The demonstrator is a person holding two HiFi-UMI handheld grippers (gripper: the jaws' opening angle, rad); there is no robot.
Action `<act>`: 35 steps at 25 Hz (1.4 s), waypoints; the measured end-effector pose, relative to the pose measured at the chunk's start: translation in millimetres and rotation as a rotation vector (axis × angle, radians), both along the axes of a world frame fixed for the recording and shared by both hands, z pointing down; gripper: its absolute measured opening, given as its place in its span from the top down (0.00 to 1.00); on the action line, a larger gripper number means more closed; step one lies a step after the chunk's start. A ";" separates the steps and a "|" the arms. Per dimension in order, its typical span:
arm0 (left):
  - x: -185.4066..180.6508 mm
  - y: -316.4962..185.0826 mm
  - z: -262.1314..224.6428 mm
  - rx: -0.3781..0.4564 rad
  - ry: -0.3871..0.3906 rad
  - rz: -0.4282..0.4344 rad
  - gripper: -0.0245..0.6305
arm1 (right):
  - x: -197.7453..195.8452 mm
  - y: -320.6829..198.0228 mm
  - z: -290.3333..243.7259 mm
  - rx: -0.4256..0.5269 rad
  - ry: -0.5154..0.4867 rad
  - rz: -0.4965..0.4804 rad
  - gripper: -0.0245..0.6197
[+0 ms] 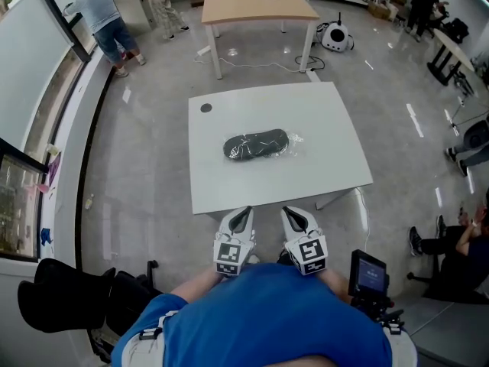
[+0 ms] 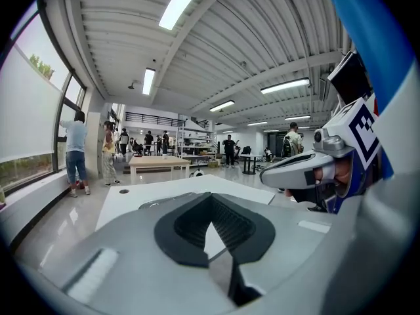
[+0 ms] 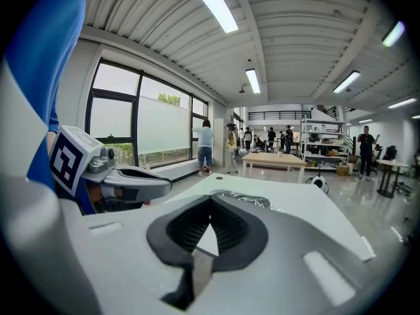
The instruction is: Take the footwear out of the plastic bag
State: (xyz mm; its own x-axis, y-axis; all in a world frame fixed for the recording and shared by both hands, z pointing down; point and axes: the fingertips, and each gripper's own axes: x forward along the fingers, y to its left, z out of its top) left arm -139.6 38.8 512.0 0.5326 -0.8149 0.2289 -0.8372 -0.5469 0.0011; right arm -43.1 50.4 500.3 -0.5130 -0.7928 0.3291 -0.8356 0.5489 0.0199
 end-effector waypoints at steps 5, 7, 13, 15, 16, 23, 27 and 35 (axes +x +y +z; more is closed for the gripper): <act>18.9 -44.5 3.4 0.001 -0.015 -0.026 0.95 | 21.1 -46.5 5.3 0.004 -0.017 -0.023 0.96; 29.2 -61.1 5.0 -0.001 -0.018 -0.039 0.95 | 31.5 -65.2 6.8 0.007 -0.022 -0.037 0.96; 59.6 -120.7 16.5 -0.020 -0.045 -0.082 0.95 | 66.1 -130.1 12.2 0.008 -0.035 -0.078 0.96; 69.2 -141.2 17.0 -0.028 -0.056 -0.095 0.95 | 76.9 -150.4 12.4 0.000 -0.039 -0.095 0.96; 72.8 -150.0 17.7 -0.031 -0.062 -0.101 0.95 | 81.2 -158.9 13.1 -0.003 -0.041 -0.104 0.96; 85.7 -200.6 27.5 -0.061 -0.112 -0.145 0.95 | 99.0 -209.1 26.5 -0.037 -0.055 -0.160 0.96; 88.5 -224.4 29.5 -0.072 -0.126 -0.138 0.95 | 104.8 -231.7 26.4 -0.051 -0.057 -0.154 0.96; 59.6 -275.4 39.8 -0.055 -0.135 -0.058 0.95 | 72.3 -267.4 40.3 -0.068 -0.038 -0.107 0.96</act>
State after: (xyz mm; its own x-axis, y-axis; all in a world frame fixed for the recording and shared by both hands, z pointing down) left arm -80.0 -236.6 551.8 0.4462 -0.8278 0.3401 -0.8620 -0.4997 -0.0854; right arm 29.2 -217.0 540.7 -0.6067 -0.7092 0.3591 -0.7715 0.6341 -0.0510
